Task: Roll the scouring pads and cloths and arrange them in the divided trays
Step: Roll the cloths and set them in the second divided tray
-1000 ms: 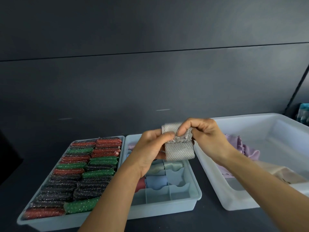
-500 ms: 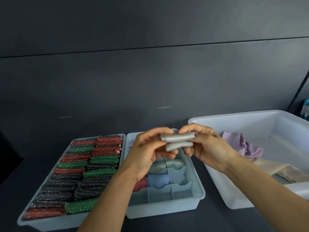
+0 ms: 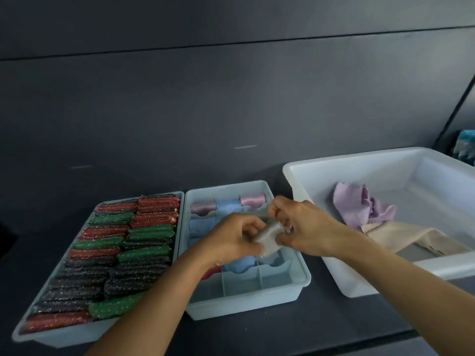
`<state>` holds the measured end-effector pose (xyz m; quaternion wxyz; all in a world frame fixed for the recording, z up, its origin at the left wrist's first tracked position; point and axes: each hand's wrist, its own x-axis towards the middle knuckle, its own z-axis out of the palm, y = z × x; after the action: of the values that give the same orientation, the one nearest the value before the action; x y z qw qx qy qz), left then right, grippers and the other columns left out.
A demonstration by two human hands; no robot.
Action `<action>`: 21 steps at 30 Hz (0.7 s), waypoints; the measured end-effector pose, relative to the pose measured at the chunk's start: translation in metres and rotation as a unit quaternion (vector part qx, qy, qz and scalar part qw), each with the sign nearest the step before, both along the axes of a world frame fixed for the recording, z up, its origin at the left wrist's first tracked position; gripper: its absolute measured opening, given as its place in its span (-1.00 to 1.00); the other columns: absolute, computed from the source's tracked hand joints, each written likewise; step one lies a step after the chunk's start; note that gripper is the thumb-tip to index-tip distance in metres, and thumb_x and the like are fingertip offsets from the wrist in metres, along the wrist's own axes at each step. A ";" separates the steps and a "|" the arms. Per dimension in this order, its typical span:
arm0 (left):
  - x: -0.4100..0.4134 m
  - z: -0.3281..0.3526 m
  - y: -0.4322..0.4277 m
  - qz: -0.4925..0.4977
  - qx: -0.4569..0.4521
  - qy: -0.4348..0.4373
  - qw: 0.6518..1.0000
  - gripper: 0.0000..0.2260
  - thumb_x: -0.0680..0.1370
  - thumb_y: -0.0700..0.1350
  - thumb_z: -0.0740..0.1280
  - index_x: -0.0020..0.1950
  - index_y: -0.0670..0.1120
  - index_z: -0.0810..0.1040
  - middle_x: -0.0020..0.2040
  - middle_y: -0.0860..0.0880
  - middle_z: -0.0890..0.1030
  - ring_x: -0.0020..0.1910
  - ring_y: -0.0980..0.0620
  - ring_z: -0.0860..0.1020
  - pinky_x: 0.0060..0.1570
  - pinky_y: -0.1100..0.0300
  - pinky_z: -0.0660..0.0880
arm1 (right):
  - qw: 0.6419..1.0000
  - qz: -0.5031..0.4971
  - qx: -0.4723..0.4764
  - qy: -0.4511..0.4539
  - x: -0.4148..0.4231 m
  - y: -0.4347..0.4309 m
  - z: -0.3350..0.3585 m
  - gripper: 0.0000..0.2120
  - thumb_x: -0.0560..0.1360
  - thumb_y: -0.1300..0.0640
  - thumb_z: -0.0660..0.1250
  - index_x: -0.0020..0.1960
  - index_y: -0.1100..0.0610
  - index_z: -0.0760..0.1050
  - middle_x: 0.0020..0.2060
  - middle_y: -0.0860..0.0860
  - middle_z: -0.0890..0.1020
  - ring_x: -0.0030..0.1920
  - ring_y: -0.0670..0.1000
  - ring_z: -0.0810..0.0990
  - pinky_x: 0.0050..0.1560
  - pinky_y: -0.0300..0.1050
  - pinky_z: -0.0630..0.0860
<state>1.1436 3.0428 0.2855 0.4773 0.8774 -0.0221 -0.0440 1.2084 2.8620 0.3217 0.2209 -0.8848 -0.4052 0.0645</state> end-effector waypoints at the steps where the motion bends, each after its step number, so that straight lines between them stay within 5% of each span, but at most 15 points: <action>1: 0.002 -0.004 -0.001 0.004 0.025 0.001 1.000 -0.72 0.38 -0.26 0.50 0.05 -0.05 0.63 -0.17 0.09 0.65 -0.19 0.21 0.58 -0.15 0.34 0.44 | 0.998 0.000 -0.033 -0.044 -0.002 0.002 -0.002 -0.67 0.35 0.16 0.40 0.00 -0.06 0.34 -0.20 -0.18 0.51 -0.15 -0.06 0.45 0.00 -0.16 0.36; 5: 0.005 -0.009 -0.007 0.011 0.091 -0.012 0.996 -0.77 0.38 -0.14 0.54 -0.01 -0.04 0.63 -0.30 0.14 0.58 -0.30 0.21 0.52 -0.21 0.31 0.46 | 0.986 -0.002 -0.108 -0.131 -0.001 0.007 -0.009 -0.74 0.38 0.08 0.38 0.05 -0.03 0.43 -0.05 -0.09 0.55 0.05 -0.04 0.49 0.14 -0.13 0.28; 8: 0.008 -0.010 -0.013 0.007 0.228 -0.041 0.973 -0.81 0.40 -0.01 0.49 -0.01 0.08 0.62 -0.28 0.13 0.60 -0.22 0.13 0.53 -0.09 0.18 0.48 | 0.980 0.017 -0.141 -0.137 0.004 0.008 -0.013 -0.77 0.38 0.05 0.36 0.02 -0.02 0.44 -0.05 -0.08 0.59 0.08 -0.01 0.49 0.14 -0.09 0.31; 10: 0.009 -0.008 -0.016 -0.003 0.330 -0.069 0.942 -0.80 0.43 0.06 0.44 0.04 0.14 0.63 -0.20 0.11 0.63 -0.11 0.08 0.52 0.04 0.15 0.43 | 0.993 0.015 -0.080 -0.087 0.008 0.005 -0.011 -0.83 0.40 0.10 0.34 -0.02 -0.03 0.47 -0.09 -0.11 0.62 0.03 -0.03 0.51 0.16 -0.07 0.37; 15: 0.013 -0.010 -0.028 -0.025 0.423 -0.089 0.901 -0.73 0.47 0.11 0.42 0.15 0.13 0.63 -0.01 0.08 0.67 0.04 0.02 0.54 0.09 0.14 0.33 | 0.982 -0.090 0.169 -0.010 0.036 -0.020 0.010 -0.88 0.45 0.24 0.38 -0.14 0.03 0.55 -0.19 -0.04 0.65 -0.15 -0.01 0.60 -0.04 -0.19 0.51; 18: 0.015 -0.012 -0.033 -0.028 0.449 -0.086 0.889 -0.75 0.47 0.08 0.42 0.13 0.10 0.65 -0.01 0.05 0.68 0.03 -0.01 0.57 0.06 0.15 0.32 | 0.971 -0.146 0.189 0.026 0.063 -0.041 0.014 -0.89 0.44 0.28 0.41 -0.16 0.09 0.57 -0.23 -0.01 0.65 -0.20 -0.03 0.58 -0.14 -0.30 0.45; 21: 0.015 -0.011 -0.038 -0.031 0.474 -0.073 0.877 -0.76 0.50 0.04 0.39 0.15 0.08 0.64 0.04 0.03 0.66 0.06 -0.04 0.58 -0.09 0.18 0.25 | 0.981 -0.163 0.096 0.039 0.086 -0.059 0.005 -0.82 0.40 0.30 0.39 -0.21 0.02 0.55 -0.24 0.00 0.65 -0.24 -0.01 0.57 -0.16 -0.25 0.45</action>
<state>1.1589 3.0050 0.2748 -0.0008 0.9982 -0.0605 0.0008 1.2940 2.8026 0.3264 0.3279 -0.9105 -0.2510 0.0226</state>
